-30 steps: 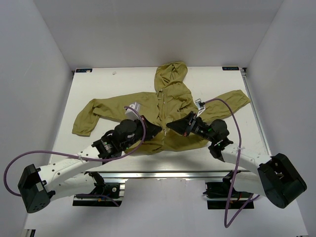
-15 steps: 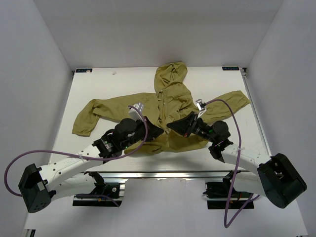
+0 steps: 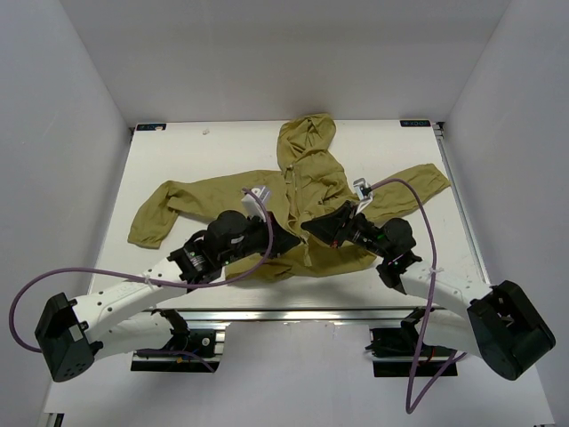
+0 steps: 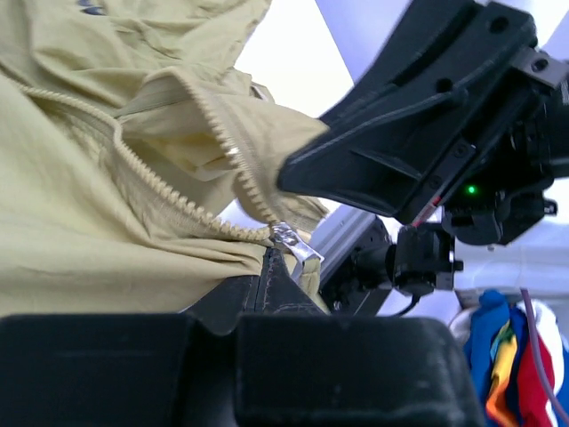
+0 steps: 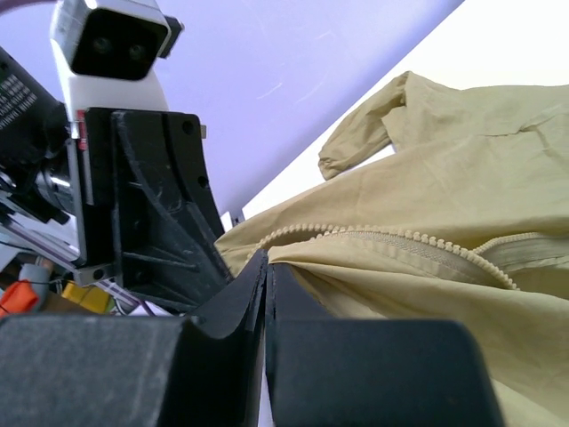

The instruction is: Zip up the jacket

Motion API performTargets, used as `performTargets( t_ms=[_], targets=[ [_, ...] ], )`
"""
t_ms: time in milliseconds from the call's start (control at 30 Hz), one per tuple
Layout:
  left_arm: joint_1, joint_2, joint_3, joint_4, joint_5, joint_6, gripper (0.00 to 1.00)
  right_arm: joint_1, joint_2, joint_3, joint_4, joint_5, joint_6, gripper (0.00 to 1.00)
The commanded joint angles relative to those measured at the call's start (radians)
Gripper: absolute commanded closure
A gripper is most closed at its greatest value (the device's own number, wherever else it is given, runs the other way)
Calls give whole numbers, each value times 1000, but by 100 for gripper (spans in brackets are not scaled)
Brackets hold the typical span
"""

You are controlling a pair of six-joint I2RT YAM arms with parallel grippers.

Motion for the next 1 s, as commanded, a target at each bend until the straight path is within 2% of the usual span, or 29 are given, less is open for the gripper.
performTargets(
  t_ms=[0, 300, 533, 767, 900, 967],
  targets=[
    [-2, 22, 45, 1, 118, 54, 100, -2, -25, 37, -9, 15, -57, 100],
    [-2, 48, 53, -73, 210, 97, 100, -2, -62, 18, -87, 129, -26, 100],
    [-1, 55, 47, -102, 158, 70, 100, -2, -88, 35, -242, 8, -57, 100],
    [-1, 52, 38, -93, 182, 71, 100, -2, -162, 49, -415, 55, -133, 100],
    [-2, 54, 33, -101, 187, 66, 100, -2, -168, 92, -539, 49, -178, 80],
    [-2, 57, 29, -86, 196, 65, 100, -2, -159, 121, -627, 41, -199, 75]
  ],
)
